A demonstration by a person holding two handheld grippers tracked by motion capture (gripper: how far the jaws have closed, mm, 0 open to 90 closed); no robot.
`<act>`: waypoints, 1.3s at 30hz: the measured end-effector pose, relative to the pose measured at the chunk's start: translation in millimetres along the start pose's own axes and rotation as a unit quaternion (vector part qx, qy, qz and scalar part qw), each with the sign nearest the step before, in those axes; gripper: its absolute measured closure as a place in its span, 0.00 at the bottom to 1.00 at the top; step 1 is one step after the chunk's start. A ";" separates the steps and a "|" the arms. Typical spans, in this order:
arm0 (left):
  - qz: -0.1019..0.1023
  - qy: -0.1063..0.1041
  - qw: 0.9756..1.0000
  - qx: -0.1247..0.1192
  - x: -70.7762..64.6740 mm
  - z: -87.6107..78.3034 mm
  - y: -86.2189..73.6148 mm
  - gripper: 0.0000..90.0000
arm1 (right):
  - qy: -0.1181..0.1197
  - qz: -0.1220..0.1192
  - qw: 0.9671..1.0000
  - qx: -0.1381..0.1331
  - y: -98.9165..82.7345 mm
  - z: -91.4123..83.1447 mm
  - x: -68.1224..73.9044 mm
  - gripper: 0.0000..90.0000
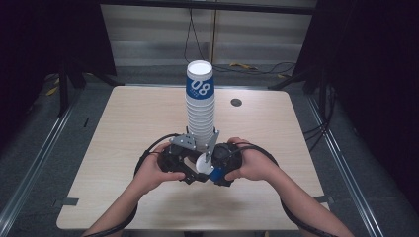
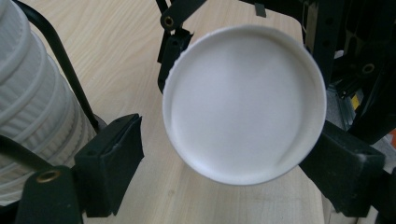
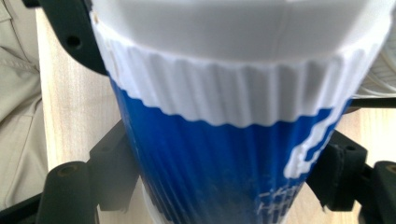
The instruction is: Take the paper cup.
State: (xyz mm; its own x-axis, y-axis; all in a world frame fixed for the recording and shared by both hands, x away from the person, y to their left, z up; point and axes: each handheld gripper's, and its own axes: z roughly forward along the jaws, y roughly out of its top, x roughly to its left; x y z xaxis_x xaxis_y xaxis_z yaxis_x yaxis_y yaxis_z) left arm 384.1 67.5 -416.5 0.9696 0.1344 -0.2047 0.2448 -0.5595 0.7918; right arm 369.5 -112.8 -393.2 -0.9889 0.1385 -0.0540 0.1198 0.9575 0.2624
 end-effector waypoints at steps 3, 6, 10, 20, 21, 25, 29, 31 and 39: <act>-0.004 0.000 1.000 -0.006 -0.1 -0.3 -0.2 0.18 | 0.002 0.001 1.000 -0.001 0.5 0.3 -0.1 0.24; -0.004 -0.001 1.000 -0.009 -0.2 -0.2 -0.6 0.18 | 0.001 0.002 1.000 -0.001 0.2 0.9 0.0 0.24; -0.002 -0.001 1.000 -0.008 -0.7 0.2 -1.7 0.18 | 0.002 0.004 1.000 0.001 0.0 1.8 0.1 0.24; -0.001 -0.005 1.000 -0.006 0.4 -1.7 -1.8 0.18 | 0.008 -0.001 1.000 0.004 2.4 6.2 -0.1 0.24; -0.002 -0.003 1.000 -0.005 0.1 -1.8 -1.5 0.18 | 0.008 -0.004 1.000 0.004 2.8 6.2 -0.5 0.24; 0.001 -0.004 1.000 -0.005 0.1 -1.3 0.1 0.19 | 0.007 -0.005 1.000 0.005 4.4 5.7 -1.0 0.24; 0.002 -0.007 1.000 -0.009 -0.2 -0.5 0.8 0.19 | 0.012 -0.006 1.000 0.003 5.5 6.1 -1.2 0.24; 0.001 -0.007 1.000 -0.009 0.0 -0.4 1.0 0.19 | 0.012 -0.009 1.000 0.002 6.0 6.3 -1.6 0.24; 0.004 -0.009 1.000 -0.012 0.4 -0.3 0.9 0.24 | 0.011 -0.010 1.000 -0.002 7.6 5.0 -0.6 0.24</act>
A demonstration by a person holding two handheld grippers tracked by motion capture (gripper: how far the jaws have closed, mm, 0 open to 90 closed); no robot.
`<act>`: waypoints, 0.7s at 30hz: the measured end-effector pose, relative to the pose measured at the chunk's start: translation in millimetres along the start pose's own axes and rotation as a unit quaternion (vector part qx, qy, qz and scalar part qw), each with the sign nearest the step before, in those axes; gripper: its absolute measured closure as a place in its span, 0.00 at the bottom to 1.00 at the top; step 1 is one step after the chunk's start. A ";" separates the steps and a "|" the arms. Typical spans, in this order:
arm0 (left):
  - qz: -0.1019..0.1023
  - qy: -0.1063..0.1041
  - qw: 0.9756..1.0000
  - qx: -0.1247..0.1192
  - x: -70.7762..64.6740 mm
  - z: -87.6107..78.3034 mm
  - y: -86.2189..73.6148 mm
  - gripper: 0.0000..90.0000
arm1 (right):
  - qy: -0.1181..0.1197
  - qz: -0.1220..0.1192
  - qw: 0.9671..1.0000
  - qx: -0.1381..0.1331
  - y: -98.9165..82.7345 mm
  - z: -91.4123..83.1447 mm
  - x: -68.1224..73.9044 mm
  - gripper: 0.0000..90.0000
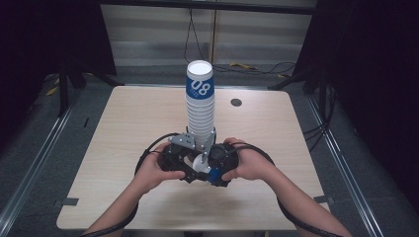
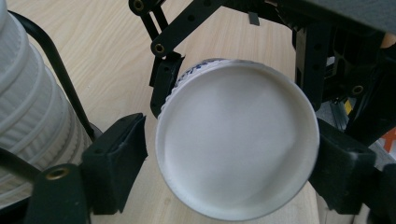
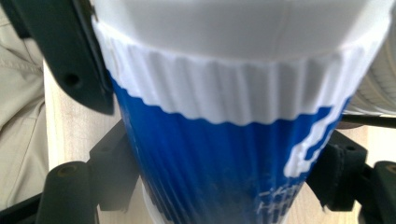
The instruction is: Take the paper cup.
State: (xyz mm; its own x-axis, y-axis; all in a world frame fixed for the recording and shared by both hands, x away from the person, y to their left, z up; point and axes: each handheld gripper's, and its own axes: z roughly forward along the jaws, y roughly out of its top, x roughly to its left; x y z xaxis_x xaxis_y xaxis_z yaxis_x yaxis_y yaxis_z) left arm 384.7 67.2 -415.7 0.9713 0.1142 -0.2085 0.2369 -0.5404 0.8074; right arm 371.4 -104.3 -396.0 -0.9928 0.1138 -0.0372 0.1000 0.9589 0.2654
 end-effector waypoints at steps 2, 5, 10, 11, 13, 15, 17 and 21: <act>-0.001 -0.004 1.000 -0.002 -0.2 0.3 -0.3 0.25 | 0.000 -0.005 1.000 -0.001 0.1 0.2 -0.4 0.24; -0.001 -0.006 1.000 -0.003 0.3 -0.6 -1.1 0.27 | -0.002 -0.002 1.000 -0.002 -0.1 -0.7 0.1 0.24; 0.001 -0.007 1.000 -0.004 0.1 -2.6 -1.6 0.31 | -0.009 0.002 1.000 -0.005 -1.8 -3.6 0.2 0.24; -0.001 -0.007 1.000 -0.004 -0.5 -2.6 -1.4 0.31 | -0.008 0.001 1.000 -0.005 -1.8 -3.7 0.3 0.24; 0.009 -0.002 1.000 0.002 -1.5 -3.5 -0.4 0.31 | -0.007 -0.003 1.000 -0.008 -1.4 -3.6 0.4 0.25; 0.011 -0.003 1.000 0.007 -1.6 -3.4 -0.1 0.31 | -0.008 -0.007 1.000 -0.008 -1.2 -3.6 0.4 0.25; 0.014 -0.002 1.000 0.012 -2.0 -3.4 0.1 0.32 | -0.006 -0.011 1.000 -0.009 -1.1 -2.6 0.6 0.25; 0.015 -0.001 1.000 0.015 -2.4 -4.2 0.8 0.32 | -0.005 -0.004 1.000 -0.015 -2.1 -1.3 1.7 0.24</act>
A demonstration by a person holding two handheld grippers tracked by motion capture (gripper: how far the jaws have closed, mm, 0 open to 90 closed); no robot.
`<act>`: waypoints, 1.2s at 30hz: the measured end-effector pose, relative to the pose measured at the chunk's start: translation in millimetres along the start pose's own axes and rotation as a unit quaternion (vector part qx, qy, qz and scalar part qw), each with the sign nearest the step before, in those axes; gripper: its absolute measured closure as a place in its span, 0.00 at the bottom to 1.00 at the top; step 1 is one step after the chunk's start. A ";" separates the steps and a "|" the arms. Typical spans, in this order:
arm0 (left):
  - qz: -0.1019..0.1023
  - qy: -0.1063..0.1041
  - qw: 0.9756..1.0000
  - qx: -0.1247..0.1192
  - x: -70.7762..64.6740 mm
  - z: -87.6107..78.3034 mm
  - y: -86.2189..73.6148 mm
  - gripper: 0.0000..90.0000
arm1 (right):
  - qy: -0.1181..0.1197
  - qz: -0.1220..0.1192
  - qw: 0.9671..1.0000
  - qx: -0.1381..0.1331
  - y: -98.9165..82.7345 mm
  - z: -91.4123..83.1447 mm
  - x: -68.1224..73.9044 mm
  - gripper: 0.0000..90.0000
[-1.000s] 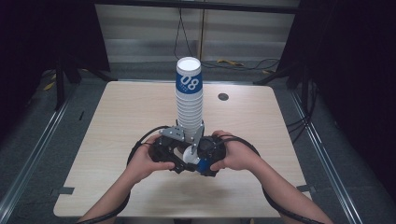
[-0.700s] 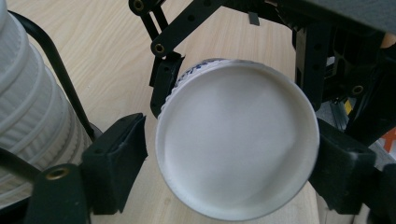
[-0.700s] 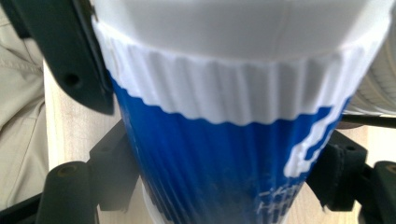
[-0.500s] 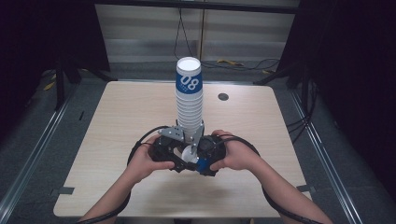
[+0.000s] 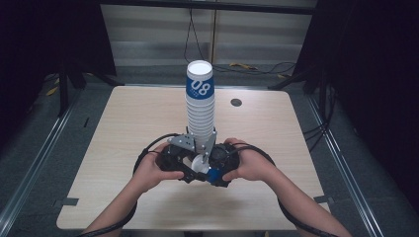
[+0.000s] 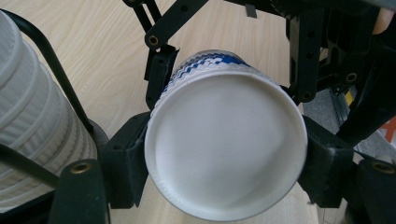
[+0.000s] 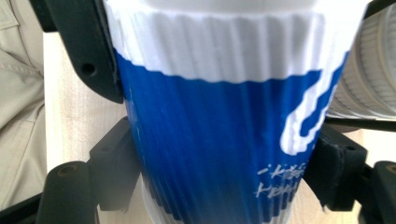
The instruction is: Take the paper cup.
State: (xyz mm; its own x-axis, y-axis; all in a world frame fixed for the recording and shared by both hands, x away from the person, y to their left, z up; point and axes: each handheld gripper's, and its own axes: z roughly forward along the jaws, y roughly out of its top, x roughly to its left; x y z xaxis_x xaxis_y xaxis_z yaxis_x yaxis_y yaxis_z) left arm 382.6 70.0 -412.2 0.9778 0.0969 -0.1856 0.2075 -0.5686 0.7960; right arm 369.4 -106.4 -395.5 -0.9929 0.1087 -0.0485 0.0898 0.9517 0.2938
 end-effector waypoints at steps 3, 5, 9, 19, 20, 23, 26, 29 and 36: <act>0.000 0.002 1.000 -0.003 -0.4 -0.5 0.5 0.32 | -0.002 0.003 1.000 -0.003 -0.7 -0.3 -0.3 0.24; 0.000 0.002 1.000 -0.004 -0.5 -0.6 1.0 0.32 | -0.002 0.003 1.000 -0.008 -1.2 -0.5 -0.6 0.24; 0.003 0.002 1.000 0.003 -0.6 -1.5 2.3 0.32 | -0.001 0.005 1.000 -0.013 -1.8 -0.2 -0.3 0.24; 0.006 0.004 1.000 0.010 -1.3 -4.0 4.3 0.32 | -0.003 0.011 1.000 -0.028 -3.1 -0.3 0.4 0.23; 0.006 0.004 1.000 0.010 -1.3 -4.0 4.3 0.32 | -0.003 0.011 1.000 -0.028 -3.1 -0.3 0.4 0.23; 0.007 0.004 1.000 0.011 -0.9 -4.9 4.5 0.32 | -0.005 0.015 0.999 -0.033 -3.8 -0.3 0.6 0.23; 0.007 0.005 1.000 0.012 -1.0 -5.4 4.8 0.32 | -0.005 0.018 0.999 -0.039 -5.0 0.2 0.0 0.22; 0.009 0.007 1.000 0.017 -0.9 -6.8 5.6 0.32 | -0.008 0.028 0.999 -0.044 -6.0 0.5 0.0 0.20; 0.008 0.015 0.999 0.028 0.6 -10.9 5.1 0.32 | -0.011 0.049 0.997 -0.057 -12.0 -0.4 -0.8 0.16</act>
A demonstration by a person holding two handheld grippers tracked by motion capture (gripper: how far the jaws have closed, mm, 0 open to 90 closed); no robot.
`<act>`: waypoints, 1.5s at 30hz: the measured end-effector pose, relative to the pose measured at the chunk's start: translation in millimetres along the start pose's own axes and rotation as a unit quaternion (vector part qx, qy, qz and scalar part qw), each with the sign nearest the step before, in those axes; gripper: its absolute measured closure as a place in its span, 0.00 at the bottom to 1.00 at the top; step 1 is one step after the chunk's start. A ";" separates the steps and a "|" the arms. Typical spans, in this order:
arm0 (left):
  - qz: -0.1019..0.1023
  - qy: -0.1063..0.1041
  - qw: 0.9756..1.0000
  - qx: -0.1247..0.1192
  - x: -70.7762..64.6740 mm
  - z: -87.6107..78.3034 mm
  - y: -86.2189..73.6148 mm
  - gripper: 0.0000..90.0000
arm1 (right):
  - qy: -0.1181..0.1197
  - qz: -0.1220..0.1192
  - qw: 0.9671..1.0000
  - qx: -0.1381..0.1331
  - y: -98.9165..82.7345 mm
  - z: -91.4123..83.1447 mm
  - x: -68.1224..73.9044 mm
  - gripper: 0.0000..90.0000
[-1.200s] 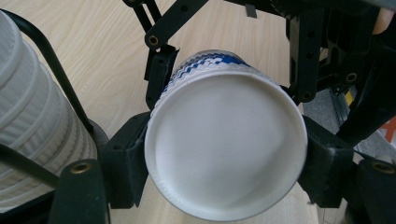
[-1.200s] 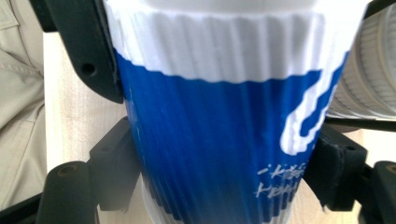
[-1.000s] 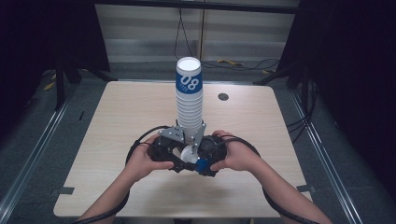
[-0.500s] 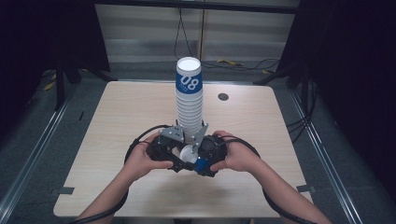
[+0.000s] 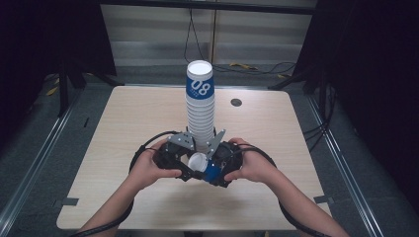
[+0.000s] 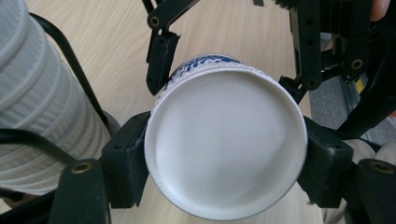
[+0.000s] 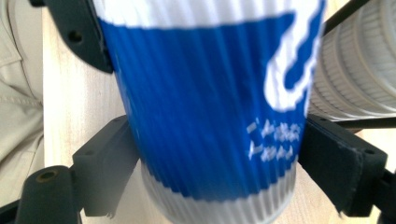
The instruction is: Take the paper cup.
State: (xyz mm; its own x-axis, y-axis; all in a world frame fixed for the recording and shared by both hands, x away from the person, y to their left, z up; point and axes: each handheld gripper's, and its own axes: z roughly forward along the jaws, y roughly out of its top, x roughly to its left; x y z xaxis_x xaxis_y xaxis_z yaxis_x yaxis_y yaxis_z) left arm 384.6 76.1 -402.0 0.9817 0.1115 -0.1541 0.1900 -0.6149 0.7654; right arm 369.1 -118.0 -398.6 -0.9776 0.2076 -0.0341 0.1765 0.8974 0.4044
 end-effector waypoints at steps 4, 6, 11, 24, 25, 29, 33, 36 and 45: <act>-0.003 0.003 1.000 0.008 0.6 -3.1 0.5 0.32 | -0.003 0.007 1.000 -0.006 -3.1 -2.6 -1.0 0.16; -0.004 0.005 1.000 0.013 -0.1 -5.3 1.2 0.32 | 0.000 0.010 1.000 -0.007 -5.1 -3.5 -1.2 0.16; 0.001 0.010 0.999 0.030 0.2 -10.6 2.5 0.32 | 0.002 0.017 1.000 -0.012 -10.2 -4.6 -1.3 0.16; 0.004 0.012 0.999 0.053 -0.4 -11.0 4.7 0.32 | 0.004 0.014 1.000 -0.024 -20.6 0.9 -2.3 0.16; 0.003 0.011 0.999 0.051 -0.5 -10.4 4.9 0.32 | 0.005 0.023 1.000 -0.020 -20.7 0.0 -1.3 0.16; 0.007 0.008 0.999 0.048 -0.3 -10.4 5.1 0.32 | 0.000 0.015 0.999 -0.031 -21.2 -0.5 -2.8 0.16; 0.004 0.007 0.999 0.039 0.5 -10.0 3.2 0.32 | 0.002 0.020 0.999 -0.033 -23.4 -0.6 -2.7 0.16; -0.004 0.007 0.999 0.031 0.8 -10.1 1.2 0.32 | 0.004 0.027 0.999 -0.032 -24.8 -0.7 -1.8 0.16; -0.011 0.008 1.000 0.022 2.4 -12.4 -2.1 0.32 | 0.003 0.030 0.998 -0.054 -28.1 -1.0 -2.4 0.16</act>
State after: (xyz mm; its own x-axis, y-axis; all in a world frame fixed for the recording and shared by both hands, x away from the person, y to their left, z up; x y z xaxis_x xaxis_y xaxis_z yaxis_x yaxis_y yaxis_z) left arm 386.7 87.3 -396.3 0.9774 0.1377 -0.1601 0.2112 -0.6461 0.7334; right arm 366.4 -144.1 -409.0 -0.9664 0.2570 -0.0021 0.2213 0.8367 0.5010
